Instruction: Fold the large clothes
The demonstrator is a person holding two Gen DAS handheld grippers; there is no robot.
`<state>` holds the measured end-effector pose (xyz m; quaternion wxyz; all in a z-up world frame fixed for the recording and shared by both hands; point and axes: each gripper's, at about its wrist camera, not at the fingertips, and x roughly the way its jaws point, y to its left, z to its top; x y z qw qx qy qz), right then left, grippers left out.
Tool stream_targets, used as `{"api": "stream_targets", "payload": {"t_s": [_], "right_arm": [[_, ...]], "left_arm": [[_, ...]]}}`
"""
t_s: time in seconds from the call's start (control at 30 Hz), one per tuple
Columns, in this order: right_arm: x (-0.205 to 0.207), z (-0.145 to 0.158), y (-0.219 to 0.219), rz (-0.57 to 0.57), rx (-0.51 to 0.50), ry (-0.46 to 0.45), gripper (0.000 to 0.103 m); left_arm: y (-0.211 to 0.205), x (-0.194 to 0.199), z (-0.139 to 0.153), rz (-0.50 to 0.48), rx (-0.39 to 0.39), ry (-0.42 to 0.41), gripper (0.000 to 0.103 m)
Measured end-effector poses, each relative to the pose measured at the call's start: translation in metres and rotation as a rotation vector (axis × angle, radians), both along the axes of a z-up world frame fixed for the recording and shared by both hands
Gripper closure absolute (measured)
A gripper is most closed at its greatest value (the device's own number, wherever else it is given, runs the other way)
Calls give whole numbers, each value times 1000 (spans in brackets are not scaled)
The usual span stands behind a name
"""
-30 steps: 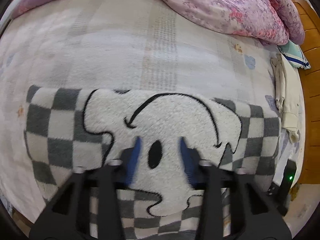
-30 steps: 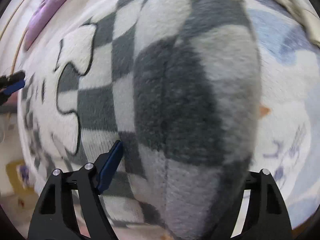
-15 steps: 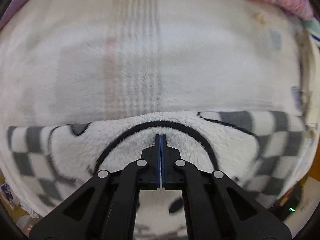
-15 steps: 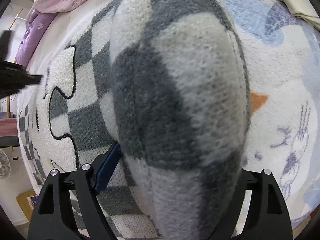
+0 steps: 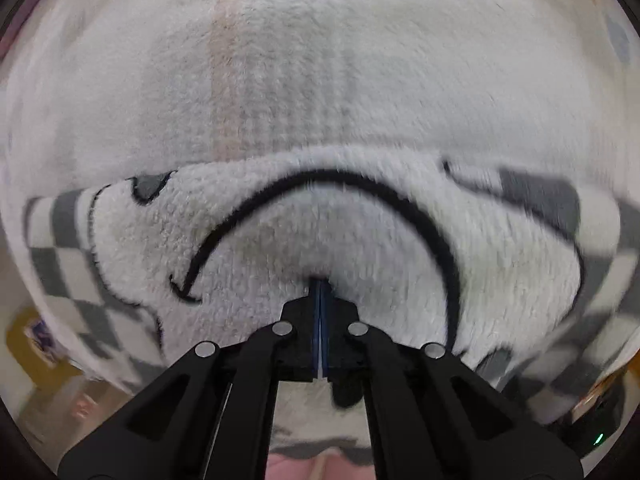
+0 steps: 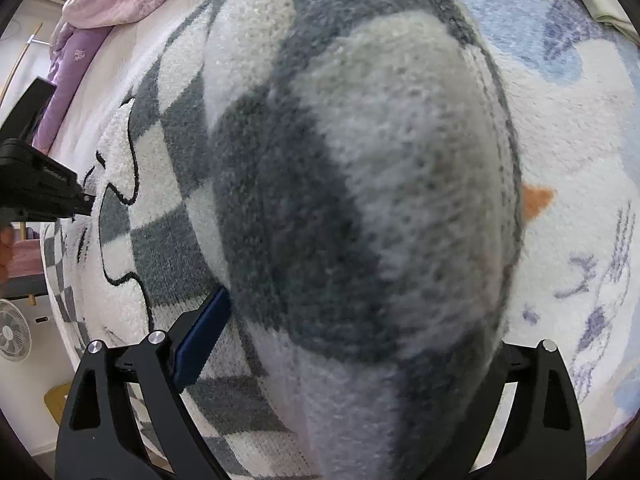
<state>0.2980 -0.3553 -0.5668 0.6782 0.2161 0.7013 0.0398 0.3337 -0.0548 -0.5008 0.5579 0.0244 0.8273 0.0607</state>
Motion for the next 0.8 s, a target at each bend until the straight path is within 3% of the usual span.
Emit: {"api": "stream_targets", "payload": {"t_s": [0.1,0.2,0.23,0.3,0.37,0.43,0.5,0.53,0.6,0.67,0.7,0.73,0.77,0.8], "right_arm": [[-3,-3,0,4,-3,37,14],[3,-10,13,21,15,32,9],[2,-12,14,26,19,18,8],[1,-12,16,23,13,0,8],[1,-11,17,-1,2,6,8],[0,-10,19,-1,-12,19,8],[0,-9,24,10,-4,23,7],[4,-10,28,14,0,19,7],[3,-11,29,27,3,-7,7],[0,-9,33,33,0,-7,7],[-1,-10,34,30,1,3,7],[1,-11,34,25,0,22,7],[1,-11,36,25,-1,32,7],[2,-15,35,29,-2,34,7]], "left_arm": [[11,-48,28,49,-81,-12,103],[30,-61,16,149,-139,-55,102],[33,-53,12,175,-134,-41,102],[25,-51,19,120,-105,-18,103],[15,-85,46,26,-105,-71,103],[30,-128,40,133,-173,28,103],[47,-167,11,194,-184,74,101],[48,-174,4,195,-201,1,99],[49,-173,8,244,-181,-10,99],[38,-191,30,142,-173,-76,101],[31,-212,39,96,-172,-51,101],[30,-229,37,115,-192,14,101],[35,-251,36,172,-219,25,101],[43,-273,39,214,-234,-46,101]]}}
